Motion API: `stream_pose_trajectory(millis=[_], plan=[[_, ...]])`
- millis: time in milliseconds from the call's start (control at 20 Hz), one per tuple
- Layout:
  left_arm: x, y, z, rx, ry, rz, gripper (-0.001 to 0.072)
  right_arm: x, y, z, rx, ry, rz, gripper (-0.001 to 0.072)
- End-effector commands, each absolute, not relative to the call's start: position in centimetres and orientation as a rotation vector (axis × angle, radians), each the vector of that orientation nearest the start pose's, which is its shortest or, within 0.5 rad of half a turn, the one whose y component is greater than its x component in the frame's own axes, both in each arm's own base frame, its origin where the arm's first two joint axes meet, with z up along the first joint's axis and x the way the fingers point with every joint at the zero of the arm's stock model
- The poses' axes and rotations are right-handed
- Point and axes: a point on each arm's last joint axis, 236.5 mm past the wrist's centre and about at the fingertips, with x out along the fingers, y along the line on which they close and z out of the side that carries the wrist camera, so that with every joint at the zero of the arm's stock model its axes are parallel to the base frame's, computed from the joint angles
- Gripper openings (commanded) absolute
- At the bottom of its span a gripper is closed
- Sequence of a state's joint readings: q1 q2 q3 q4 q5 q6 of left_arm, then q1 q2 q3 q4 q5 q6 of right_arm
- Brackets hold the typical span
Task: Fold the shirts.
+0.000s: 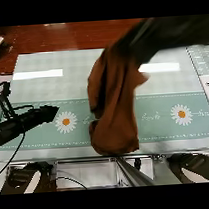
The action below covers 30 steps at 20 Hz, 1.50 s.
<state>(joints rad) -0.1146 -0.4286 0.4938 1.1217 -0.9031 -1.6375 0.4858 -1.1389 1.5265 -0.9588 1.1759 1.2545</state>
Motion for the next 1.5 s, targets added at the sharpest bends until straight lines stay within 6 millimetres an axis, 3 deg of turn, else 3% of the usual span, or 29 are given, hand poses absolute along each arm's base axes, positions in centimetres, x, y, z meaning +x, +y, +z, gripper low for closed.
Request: stream_pose_trajectory(millis=[0,100,200,250,300,400,450,500,600,650,750,850,900,950,1050,1200,1300,1450], plan=[[25.2,-11.0,5.6,-0.424,0.866,-0.291,0.0507,27.5,34.8,12.5,0.061,0.957,1.036,0.0022],[25.3,-11.0,5.2,-0.425,0.881,-0.287,0.0507,27.0,37.1,7.7,0.133,1.032,1.017,0.0022],[25.4,-11.0,4.5,-0.428,0.905,-0.282,0.0507,25.9,39.3,4.7,0.195,1.121,1.026,0.0022],[25.4,-11.1,4.2,-0.432,0.92,-0.281,0.0507,25.5,40.2,3.8,0.232,1.158,1.032,0.0113],[25.5,-11.3,3.8,-0.445,0.937,-0.282,0.0507,25.2,40.7,3.3,0.269,1.19,1.034,0.0403],[25.6,-11.4,3.2,-0.447,0.964,-0.279,0.0508,26.0,39.1,3.8,0.272,1.217,1.035,0.0415],[25.7,-11.3,3.2,-0.44,0.969,-0.279,0.0508,27.1,37.1,4.8,0.271,1.226,1.027,0.0415],[25.7,-11.1,3.2,-0.429,0.98,-0.28,0.0508,28.7,34.0,6.2,0.273,1.226,0.999,0.0414],[25.1,-9.2,2.9,-0.403,1.027,-0.227,0.0508,32.3,25.5,8.8,0.282,1.175,0.858,0.0413],[24.9,-7.6,2.4,-0.394,1.049,-0.175,0.0508,34.0,20.2,9.7,0.267,1.13,0.74,0.0413],[24.1,-6.0,0.7,-0.47,1.113,-0.106,0.0507,36.7,7.3,11.2,0.285,1.015,0.383,0.0413],[21.7,-8.8,-1.5,-0.556,1.263,-0.232,0.0507,35.4,-1.5,10.6,0.433,0.97,0.138,0.0413],[21.0,-10.3,-2.4,-0.584,1.315,-0.306,0.0507,33.6,-4.3,8.9,0.496,0.984,0.053,0.0412],[20.5,-11.2,-3.4,-0.603,1.361,-0.349,0.0507,31.8,-5.4,6.9,0.552,1.02,0.004,0.0412],[20.3,-10.8,-5.7,-0.597,1.444,-0.335,0.0507,28.4,-4.7,2.2,0.64,1.128,-0.02,0.0407],[22.7,-8.9,-7.6,-0.57,1.44,-0.255,0.0507,25.5,-0.3,-2.8,0.698,1.243,0.064,0.0407],[24.7,-8.2,-8.0,-0.567,1.403,-0.223,0.0508,23.8,1.6,-5.0,0.684,1.314,0.097,0.0407],[26.4,-7.4,-8.7,-0.516,1.374,-0.231,0.0507,22.0,3.2,-6.6,0.689,1.377,0.126,0.0407]])
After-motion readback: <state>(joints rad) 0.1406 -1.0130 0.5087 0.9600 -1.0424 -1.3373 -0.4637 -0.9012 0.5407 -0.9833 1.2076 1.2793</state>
